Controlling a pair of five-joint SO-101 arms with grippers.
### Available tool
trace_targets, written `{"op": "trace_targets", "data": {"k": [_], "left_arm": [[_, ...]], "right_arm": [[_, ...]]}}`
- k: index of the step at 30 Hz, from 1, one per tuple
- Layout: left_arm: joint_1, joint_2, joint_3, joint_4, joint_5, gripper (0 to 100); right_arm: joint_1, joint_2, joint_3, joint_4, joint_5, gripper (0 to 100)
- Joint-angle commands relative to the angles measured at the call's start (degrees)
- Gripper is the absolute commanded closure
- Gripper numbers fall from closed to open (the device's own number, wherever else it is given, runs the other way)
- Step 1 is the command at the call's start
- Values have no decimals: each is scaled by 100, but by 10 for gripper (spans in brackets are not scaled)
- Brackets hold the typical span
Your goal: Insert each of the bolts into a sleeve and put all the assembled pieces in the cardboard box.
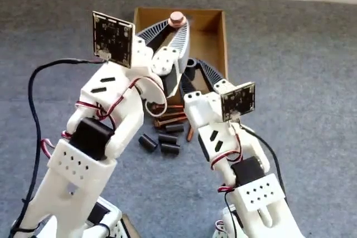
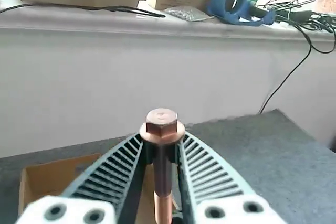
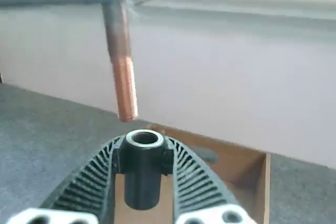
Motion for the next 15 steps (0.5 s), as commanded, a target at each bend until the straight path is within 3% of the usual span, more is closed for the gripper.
{"op": "trace_targets", "data": {"k": [1, 15], "left_arm": [[57, -145, 66, -422, 18, 992], [57, -796, 119, -413, 18, 992]], "right_arm": [[-40, 4, -374, -154, 44, 992], [-31, 48, -813, -356, 44, 992]]}}
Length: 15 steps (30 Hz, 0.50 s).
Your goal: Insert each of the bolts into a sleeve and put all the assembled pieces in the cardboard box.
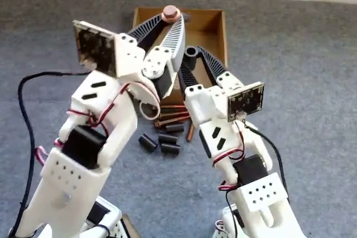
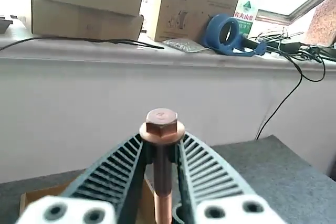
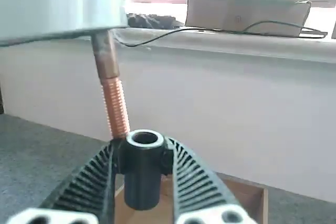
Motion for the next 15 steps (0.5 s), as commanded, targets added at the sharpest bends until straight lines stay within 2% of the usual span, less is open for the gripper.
{"op": "trace_targets", "data": {"k": [1, 8, 15], "left_arm": [[84, -374, -22, -105, 26, 992], [295, -400, 163, -149, 26, 992], [435, -400, 145, -149, 26, 992]], "right_arm": [[-22, 31, -347, -171, 35, 992], [-31, 22, -338, -171, 35, 992], [-347, 31, -286, -136, 44, 992]]}}
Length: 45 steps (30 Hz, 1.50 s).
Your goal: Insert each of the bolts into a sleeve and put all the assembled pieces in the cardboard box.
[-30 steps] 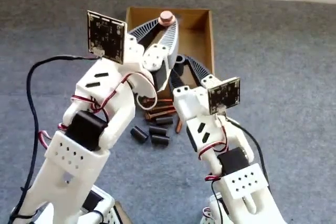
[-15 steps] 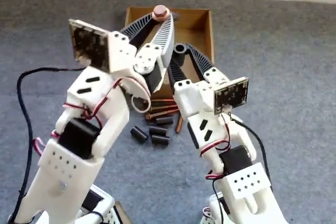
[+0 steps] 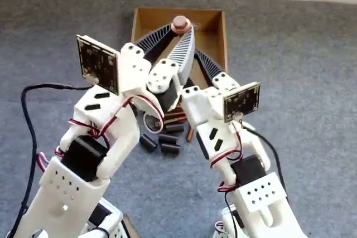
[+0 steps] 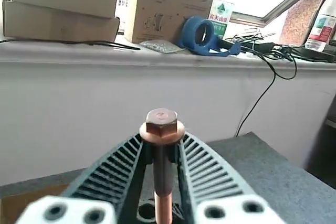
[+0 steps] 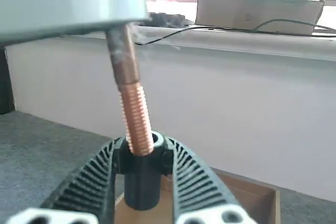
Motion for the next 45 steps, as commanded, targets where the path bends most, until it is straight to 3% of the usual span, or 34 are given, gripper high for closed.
{"op": "trace_targets", "data": {"k": [1, 22, 28, 45], "left_arm": [[48, -110, -92, -149, 18, 992], [-347, -110, -119, -149, 0, 992], [-224, -110, -84, -149, -1116, 992], [31, -101, -66, -114, -1152, 992]], "right_arm": [[-154, 4, -233, -163, 62, 992], [-180, -4, -207, -163, 70, 992], [-180, -4, -207, -163, 70, 992], [-180, -4, -207, -163, 70, 992]]}}
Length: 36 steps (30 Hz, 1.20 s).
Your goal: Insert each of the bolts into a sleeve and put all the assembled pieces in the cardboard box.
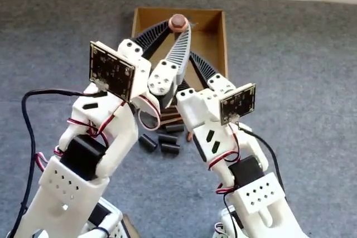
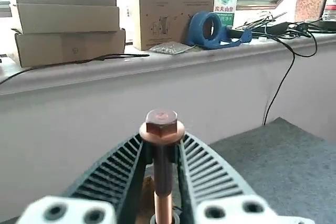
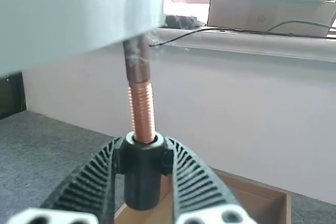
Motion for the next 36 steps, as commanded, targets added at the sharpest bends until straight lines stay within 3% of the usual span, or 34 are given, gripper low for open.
{"op": "trace_targets", "data": {"k": [1, 12, 22, 36], "left_arm": [[84, -101, -66, -114, -26, 992], [31, 831, -523, 26, -18, 992], [-567, 936, -1112, 712, 985, 992], [-198, 1015, -1103, 862, 985, 992]], "right_arm": [[-22, -4, -207, -163, 70, 992], [13, 13, -198, -163, 70, 992], [13, 4, -198, -163, 70, 992], [585, -4, -259, -163, 62, 992]]}}
